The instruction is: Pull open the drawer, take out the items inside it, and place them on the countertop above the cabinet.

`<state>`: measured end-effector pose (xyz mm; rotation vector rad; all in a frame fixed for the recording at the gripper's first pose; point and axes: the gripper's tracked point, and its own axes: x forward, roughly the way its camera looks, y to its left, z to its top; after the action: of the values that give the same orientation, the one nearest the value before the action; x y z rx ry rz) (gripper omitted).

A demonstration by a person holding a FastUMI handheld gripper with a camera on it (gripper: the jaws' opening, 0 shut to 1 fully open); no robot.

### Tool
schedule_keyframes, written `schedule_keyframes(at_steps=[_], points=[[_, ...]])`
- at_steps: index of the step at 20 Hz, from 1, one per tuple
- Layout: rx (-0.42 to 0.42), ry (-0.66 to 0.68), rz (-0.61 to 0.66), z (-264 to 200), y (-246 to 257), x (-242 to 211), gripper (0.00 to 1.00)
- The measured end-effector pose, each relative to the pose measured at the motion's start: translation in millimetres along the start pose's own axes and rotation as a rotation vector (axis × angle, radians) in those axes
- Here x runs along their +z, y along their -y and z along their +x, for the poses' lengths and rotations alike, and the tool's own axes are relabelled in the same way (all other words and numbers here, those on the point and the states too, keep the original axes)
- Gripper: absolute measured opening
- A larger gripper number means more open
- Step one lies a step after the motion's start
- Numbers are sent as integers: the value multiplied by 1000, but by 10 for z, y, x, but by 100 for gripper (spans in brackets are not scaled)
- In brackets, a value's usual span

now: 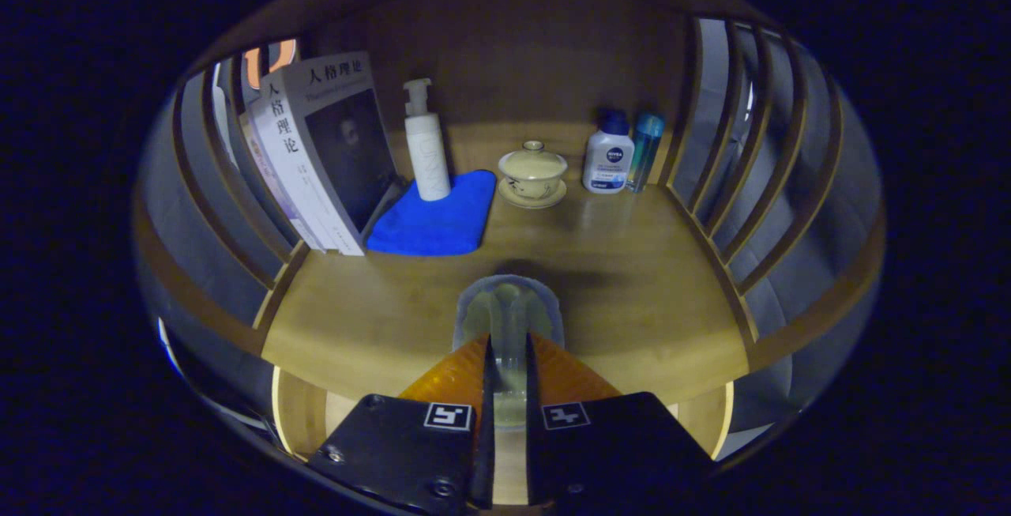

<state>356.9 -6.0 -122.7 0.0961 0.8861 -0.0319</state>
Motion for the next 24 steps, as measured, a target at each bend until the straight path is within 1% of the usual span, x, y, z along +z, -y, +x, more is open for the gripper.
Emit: schedule_keyframes(at_steps=[3, 9, 11, 12, 17, 19, 24], points=[[-34, 4, 0, 120, 51, 29, 19], [-50, 14, -8, 240, 52, 61, 19], [-53, 24, -13, 231, 62, 80, 22], [-52, 27, -12, 219, 46, 81, 24], [-44, 61, 20, 90, 86, 94, 51], [-27, 71, 33, -3, 81, 81, 53], [17, 123, 31, -345, 11, 91, 53]])
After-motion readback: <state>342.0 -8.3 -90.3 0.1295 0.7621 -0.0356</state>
